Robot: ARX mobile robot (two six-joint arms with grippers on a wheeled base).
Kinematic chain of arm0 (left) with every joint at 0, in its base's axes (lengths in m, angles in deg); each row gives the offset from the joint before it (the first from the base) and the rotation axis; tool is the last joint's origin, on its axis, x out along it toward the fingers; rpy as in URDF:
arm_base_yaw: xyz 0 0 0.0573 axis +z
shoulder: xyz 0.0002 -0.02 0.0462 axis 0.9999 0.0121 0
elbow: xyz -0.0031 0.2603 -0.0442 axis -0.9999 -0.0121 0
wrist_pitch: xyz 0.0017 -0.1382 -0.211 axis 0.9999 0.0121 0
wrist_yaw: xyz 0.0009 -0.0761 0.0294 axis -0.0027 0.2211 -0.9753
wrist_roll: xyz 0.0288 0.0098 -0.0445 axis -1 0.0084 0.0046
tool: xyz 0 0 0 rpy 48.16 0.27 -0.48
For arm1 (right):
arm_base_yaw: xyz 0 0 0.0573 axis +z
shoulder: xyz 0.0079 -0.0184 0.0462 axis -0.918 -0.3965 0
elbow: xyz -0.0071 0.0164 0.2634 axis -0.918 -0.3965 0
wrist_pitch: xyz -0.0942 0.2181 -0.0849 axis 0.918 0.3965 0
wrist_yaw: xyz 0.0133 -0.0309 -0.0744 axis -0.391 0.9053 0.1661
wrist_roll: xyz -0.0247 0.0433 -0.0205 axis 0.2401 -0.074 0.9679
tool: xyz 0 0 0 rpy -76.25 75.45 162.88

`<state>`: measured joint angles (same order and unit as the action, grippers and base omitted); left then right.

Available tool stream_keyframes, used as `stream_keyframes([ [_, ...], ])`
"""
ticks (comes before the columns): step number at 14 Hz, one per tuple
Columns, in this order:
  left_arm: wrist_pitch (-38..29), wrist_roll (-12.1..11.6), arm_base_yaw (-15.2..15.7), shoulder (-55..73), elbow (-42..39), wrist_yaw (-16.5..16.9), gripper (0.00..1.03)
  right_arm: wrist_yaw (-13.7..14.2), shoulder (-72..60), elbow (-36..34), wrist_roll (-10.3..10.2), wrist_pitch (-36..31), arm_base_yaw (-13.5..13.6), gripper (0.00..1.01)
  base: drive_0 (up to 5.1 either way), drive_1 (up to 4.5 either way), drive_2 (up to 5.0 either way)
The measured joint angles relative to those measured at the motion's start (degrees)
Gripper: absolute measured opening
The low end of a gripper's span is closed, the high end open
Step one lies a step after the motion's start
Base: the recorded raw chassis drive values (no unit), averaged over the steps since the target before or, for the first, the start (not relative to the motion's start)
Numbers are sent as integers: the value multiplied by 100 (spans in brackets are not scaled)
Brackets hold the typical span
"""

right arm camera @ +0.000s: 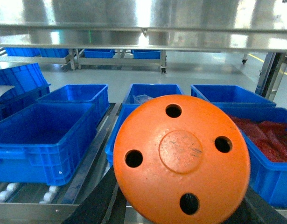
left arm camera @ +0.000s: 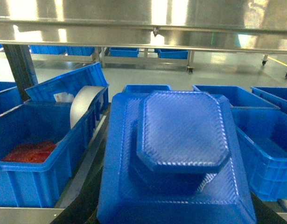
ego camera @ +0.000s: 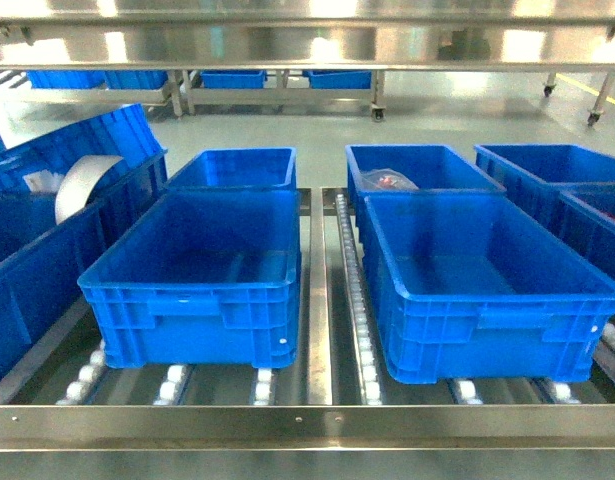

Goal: Sort blue parts and orange caps into right shelf containers

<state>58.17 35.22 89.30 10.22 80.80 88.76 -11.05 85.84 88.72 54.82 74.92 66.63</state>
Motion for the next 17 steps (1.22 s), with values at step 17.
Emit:
stream_keyframes([
  [17, -4, 0, 0, 0, 0, 2, 42, 0, 0, 0, 0, 0, 0, 43, 0, 24, -24],
])
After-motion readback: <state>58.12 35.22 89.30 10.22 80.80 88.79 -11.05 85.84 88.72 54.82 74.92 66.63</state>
